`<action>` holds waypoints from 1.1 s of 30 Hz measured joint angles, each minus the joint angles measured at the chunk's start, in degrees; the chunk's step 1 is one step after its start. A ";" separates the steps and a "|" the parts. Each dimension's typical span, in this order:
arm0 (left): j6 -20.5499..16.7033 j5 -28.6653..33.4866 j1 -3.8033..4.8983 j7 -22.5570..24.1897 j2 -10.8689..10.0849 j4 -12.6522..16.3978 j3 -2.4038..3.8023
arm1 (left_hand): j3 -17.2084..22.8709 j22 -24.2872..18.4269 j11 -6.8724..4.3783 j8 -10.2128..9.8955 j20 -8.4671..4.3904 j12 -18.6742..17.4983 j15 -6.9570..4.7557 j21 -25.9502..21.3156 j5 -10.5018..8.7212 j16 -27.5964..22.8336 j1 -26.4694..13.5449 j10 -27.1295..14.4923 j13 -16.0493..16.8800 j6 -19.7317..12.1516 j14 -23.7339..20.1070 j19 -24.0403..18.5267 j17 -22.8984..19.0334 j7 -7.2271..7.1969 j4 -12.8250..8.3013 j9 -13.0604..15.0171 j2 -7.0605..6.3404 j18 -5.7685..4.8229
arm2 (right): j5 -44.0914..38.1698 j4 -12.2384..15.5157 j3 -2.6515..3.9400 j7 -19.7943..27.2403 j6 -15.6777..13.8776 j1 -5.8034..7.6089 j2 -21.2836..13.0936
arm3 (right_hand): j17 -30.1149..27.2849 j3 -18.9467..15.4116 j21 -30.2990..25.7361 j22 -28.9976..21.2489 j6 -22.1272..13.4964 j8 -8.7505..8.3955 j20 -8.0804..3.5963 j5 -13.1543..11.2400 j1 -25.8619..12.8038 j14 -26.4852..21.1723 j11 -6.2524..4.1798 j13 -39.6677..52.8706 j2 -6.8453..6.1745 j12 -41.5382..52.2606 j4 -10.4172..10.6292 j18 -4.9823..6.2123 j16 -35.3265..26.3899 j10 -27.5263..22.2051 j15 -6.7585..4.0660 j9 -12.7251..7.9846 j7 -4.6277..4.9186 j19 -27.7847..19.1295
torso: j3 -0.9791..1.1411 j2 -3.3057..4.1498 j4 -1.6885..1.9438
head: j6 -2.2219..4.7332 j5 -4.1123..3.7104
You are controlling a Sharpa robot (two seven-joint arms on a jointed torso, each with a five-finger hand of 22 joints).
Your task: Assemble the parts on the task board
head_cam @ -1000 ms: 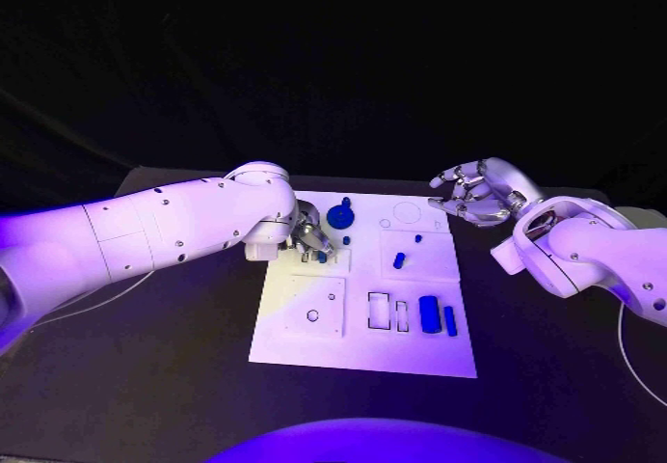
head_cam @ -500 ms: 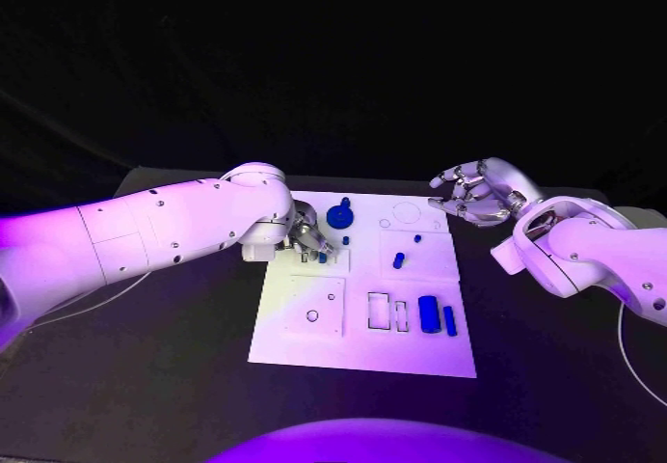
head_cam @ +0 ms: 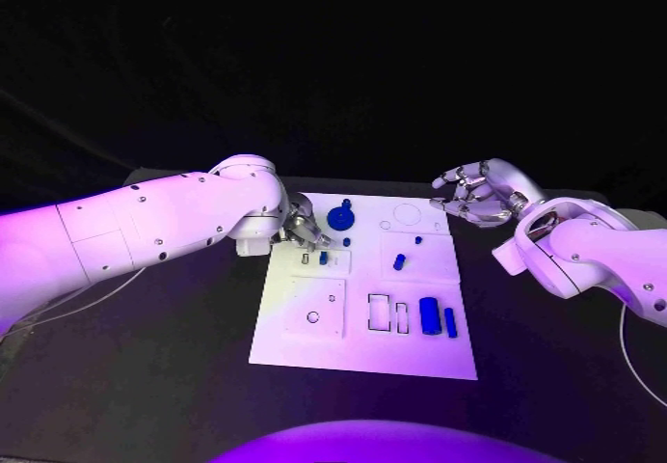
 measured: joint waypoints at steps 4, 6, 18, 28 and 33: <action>-0.69 0.43 0.95 0.43 -1.31 0.54 1.19 | -1.97 0.00 1.75 -5.24 1.11 -1.90 1.40 -0.66 0.00 0.00 2.12 -2.53 -3.12 -2.25 0.08 -0.14 0.00 1.88 0.08 -3.61 0.36 0.01 | 0.01 -0.30 0.00 0.02 0.00 0.00 0.00 | 0.00 0.00 0.00 0.00 0.00 0.00 0.00 0.00 0.00 0.00 0.00 0.00 0.00 0.00 0.00 0.00 0.00 0.00 0.00 0.00 0.00 0.00 | 0.02 -0.01 0.04 | 0.37 -0.04; -1.00 0.65 1.51 0.66 -1.78 0.38 1.51 | -2.83 0.00 2.48 -8.80 1.76 -2.17 2.33 -0.70 0.00 0.00 3.13 -3.26 -3.86 -3.81 0.07 0.12 0.00 2.88 0.01 -6.26 0.68 0.00 | 0.02 -0.44 0.00 0.03 0.00 0.00 -0.02 | 0.00 0.00 0.00 0.00 0.00 0.00 0.00 0.00 0.00 0.00 0.00 0.00 0.00 0.00 0.00 0.00 0.00 0.00 0.00 0.00 0.00 0.00 | 0.04 -0.01 0.08 | 0.52 -0.04; -1.61 0.67 2.47 2.24 0.04 -6.26 1.44 | -4.15 0.00 3.32 -12.70 2.68 -2.21 3.17 -0.70 0.00 0.00 5.71 -3.62 -4.39 -3.68 0.08 -0.18 -0.01 3.57 -0.07 -10.58 1.01 0.01 | 0.03 -0.88 -0.03 0.05 0.00 -0.10 0.09 | 0.00 0.00 0.00 0.00 0.00 0.00 0.00 0.00 0.00 0.00 0.00 0.00 0.00 0.00 0.00 0.00 0.00 0.00 0.00 -0.01 0.00 0.00 | 0.05 0.15 0.04 | 1.23 0.46; -0.44 -0.19 2.31 3.16 2.96 -12.21 0.04 | -4.46 0.00 3.44 -12.99 2.88 -2.21 3.17 -0.70 0.00 0.00 6.17 -3.75 -4.42 -3.48 0.08 0.02 -0.01 3.77 -0.07 -10.92 1.02 0.00 | 0.03 -0.92 -0.04 0.08 0.00 -0.17 0.17 | 0.01 0.00 0.00 0.00 0.00 0.00 0.00 0.00 0.00 0.00 0.00 0.01 0.00 0.00 -0.01 0.00 0.00 0.00 0.00 -0.02 0.00 0.00 | 0.02 0.22 -0.10 | 1.25 0.78; 0.10 -0.50 2.27 3.44 3.64 -13.70 -0.10 | -4.46 0.00 3.43 -12.99 2.88 -2.21 3.17 -0.70 0.00 0.00 6.48 -3.74 -4.20 -3.24 0.08 0.02 -0.02 4.01 -0.07 -11.19 1.32 0.00 | 0.03 -0.93 -0.04 0.09 0.00 -0.18 0.26 | 0.01 0.00 0.00 0.00 0.00 0.00 0.00 0.00 0.00 0.00 0.00 0.01 0.00 0.00 -0.01 0.00 0.00 0.00 0.00 -0.02 0.00 0.00 | 0.02 0.22 -0.11 | 1.26 0.93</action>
